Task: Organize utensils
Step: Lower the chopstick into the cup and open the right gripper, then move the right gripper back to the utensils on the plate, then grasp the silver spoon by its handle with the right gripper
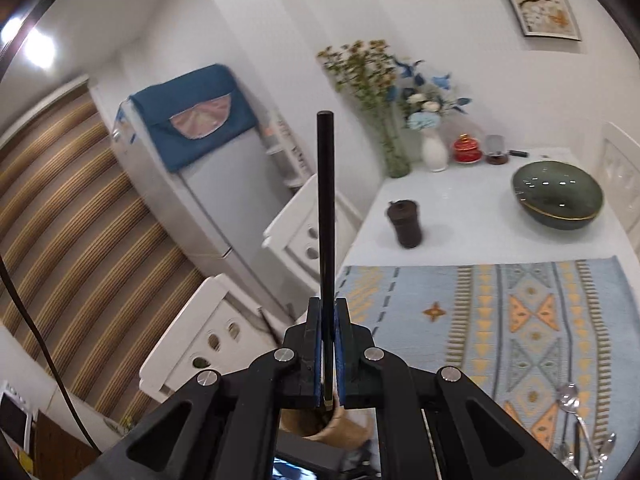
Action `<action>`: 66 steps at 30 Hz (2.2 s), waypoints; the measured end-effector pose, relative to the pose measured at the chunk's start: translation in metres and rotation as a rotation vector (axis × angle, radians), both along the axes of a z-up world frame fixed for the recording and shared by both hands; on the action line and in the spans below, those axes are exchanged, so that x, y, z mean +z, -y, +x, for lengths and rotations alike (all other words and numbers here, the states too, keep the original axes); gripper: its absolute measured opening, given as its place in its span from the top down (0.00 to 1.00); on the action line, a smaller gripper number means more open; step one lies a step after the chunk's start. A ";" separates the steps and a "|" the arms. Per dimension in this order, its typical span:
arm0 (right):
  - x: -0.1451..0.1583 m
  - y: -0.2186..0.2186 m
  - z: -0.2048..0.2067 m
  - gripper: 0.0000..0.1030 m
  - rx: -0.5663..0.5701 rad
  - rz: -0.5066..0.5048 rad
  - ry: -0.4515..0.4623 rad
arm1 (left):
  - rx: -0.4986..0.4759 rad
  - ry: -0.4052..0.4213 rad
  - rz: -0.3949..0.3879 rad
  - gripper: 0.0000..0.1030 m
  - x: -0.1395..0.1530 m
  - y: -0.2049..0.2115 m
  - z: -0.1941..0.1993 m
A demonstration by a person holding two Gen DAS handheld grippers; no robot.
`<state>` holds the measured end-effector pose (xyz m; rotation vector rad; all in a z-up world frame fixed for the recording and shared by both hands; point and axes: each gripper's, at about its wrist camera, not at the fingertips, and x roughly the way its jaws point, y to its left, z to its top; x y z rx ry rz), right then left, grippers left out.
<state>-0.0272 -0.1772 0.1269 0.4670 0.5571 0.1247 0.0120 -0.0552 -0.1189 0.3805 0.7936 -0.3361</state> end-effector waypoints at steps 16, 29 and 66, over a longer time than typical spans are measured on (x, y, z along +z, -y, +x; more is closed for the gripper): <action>-0.063 -0.072 0.064 0.88 0.168 -0.153 -0.245 | -0.010 0.009 -0.040 0.07 0.014 0.001 -0.010; -0.029 -0.003 0.001 0.50 -0.047 -0.088 -0.065 | -0.010 0.018 -0.062 0.06 0.013 -0.013 -0.014; -0.245 0.206 -0.057 0.52 -0.439 -0.047 -0.684 | -0.011 -0.004 -0.028 0.06 -0.010 0.004 0.008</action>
